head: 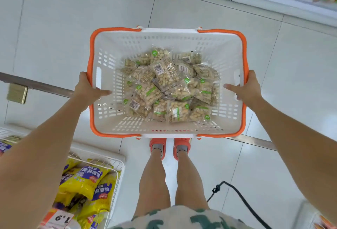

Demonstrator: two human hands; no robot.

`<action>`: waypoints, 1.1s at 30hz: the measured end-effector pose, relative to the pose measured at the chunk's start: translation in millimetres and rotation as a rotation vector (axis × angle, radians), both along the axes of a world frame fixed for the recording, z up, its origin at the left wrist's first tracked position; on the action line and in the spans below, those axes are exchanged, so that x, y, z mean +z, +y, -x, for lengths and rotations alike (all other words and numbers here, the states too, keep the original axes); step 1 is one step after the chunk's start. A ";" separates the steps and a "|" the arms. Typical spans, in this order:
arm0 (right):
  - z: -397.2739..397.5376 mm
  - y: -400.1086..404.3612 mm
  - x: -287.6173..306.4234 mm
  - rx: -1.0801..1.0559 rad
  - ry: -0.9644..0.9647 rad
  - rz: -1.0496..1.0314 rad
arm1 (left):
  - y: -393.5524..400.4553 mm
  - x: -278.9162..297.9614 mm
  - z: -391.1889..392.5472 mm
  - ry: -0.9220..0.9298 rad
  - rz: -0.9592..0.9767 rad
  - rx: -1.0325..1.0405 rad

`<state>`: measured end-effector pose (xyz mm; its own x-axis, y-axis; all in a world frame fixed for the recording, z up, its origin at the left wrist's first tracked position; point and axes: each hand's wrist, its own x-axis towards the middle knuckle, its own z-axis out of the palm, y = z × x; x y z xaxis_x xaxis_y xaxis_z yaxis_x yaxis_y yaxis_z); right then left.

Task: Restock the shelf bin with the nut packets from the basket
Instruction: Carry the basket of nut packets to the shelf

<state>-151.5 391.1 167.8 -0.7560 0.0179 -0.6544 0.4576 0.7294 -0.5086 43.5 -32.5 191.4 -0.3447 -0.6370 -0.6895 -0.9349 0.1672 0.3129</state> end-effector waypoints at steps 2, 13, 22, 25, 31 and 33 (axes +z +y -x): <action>1.8 -5.2 52.7 0.028 -0.012 0.038 | 4.3 53.7 -10.2 0.044 0.048 0.070; -6.0 -39.8 284.0 0.092 0.133 0.118 | -3.9 282.8 -62.1 0.216 0.105 0.152; -2.9 -82.0 360.1 0.158 0.323 0.242 | -22.9 351.2 -102.4 0.559 0.142 0.371; 8.3 -98.0 368.8 0.210 0.339 0.259 | -24.9 358.1 -116.6 0.579 0.147 0.394; 33.6 -124.9 364.7 0.361 0.340 0.288 | -7.4 357.6 -137.0 0.545 0.241 0.542; 46.3 -135.0 360.7 0.433 0.314 0.304 | 11.0 354.1 -141.9 0.505 0.257 0.605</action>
